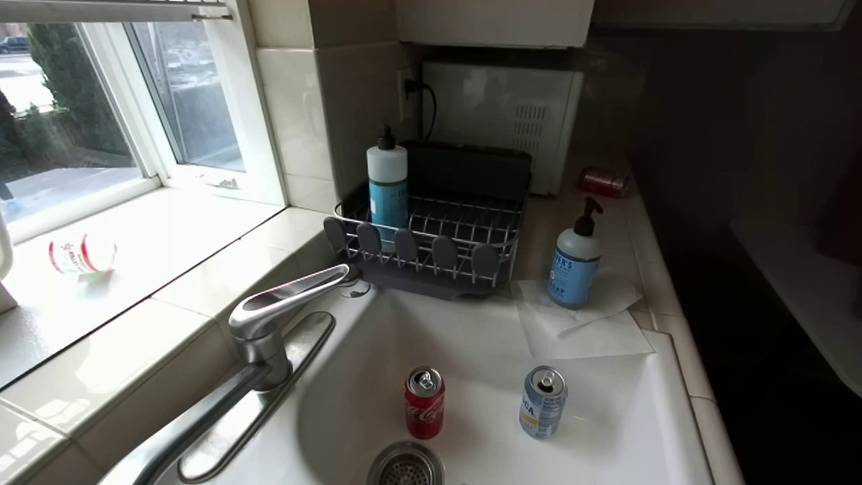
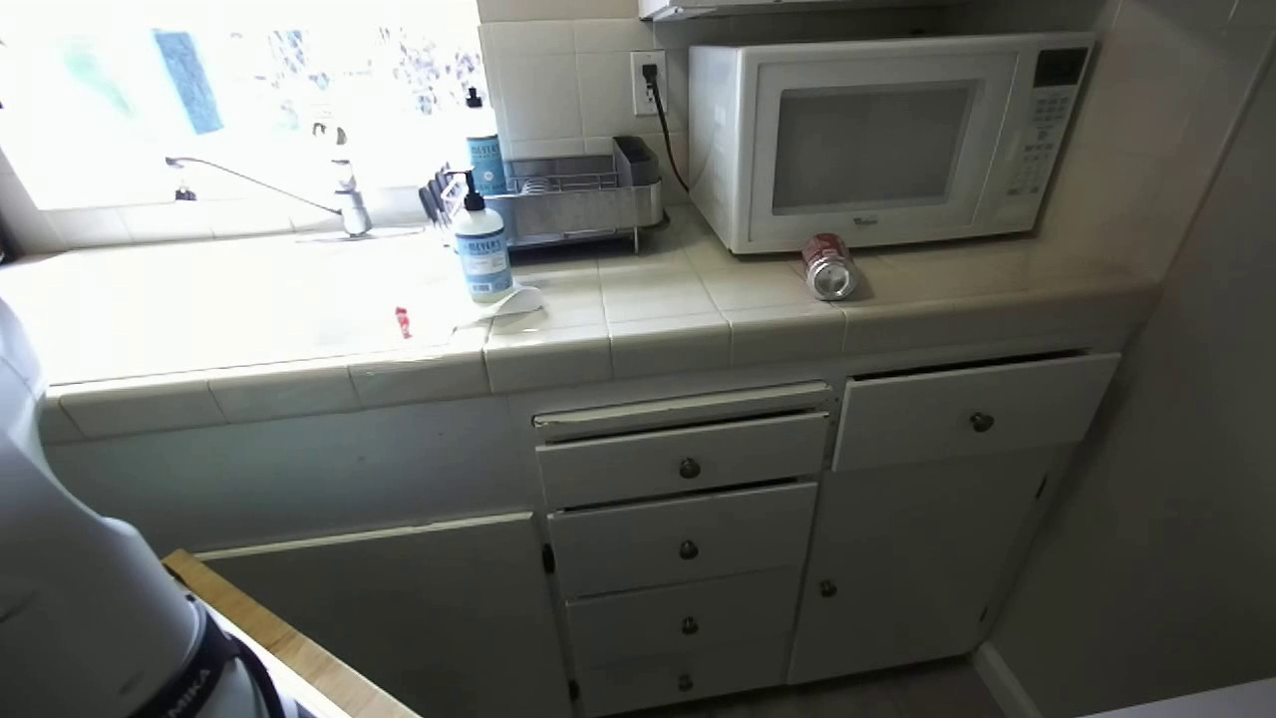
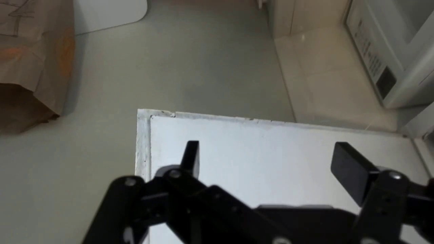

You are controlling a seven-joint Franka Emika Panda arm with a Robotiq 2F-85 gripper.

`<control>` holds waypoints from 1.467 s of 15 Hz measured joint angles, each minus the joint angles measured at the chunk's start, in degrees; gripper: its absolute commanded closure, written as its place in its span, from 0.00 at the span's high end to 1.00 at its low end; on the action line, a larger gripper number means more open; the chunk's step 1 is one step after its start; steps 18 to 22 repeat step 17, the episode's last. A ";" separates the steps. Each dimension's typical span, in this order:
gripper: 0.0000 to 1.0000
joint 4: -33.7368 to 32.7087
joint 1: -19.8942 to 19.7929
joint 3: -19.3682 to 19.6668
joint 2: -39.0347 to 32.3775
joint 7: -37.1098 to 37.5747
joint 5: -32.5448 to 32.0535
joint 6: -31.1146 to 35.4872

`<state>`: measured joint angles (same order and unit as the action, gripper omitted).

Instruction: Open the upper cabinet door.

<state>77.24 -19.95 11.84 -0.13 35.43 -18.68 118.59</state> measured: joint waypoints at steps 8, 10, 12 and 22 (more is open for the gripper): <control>1.00 11.12 3.21 -2.77 8.16 -18.78 7.78 -4.97; 1.00 13.54 3.69 -1.52 9.13 -25.46 11.61 -5.02; 1.00 14.96 4.19 0.15 9.44 -32.58 15.28 -5.90; 1.00 16.05 4.64 1.69 9.40 -39.99 18.15 -7.69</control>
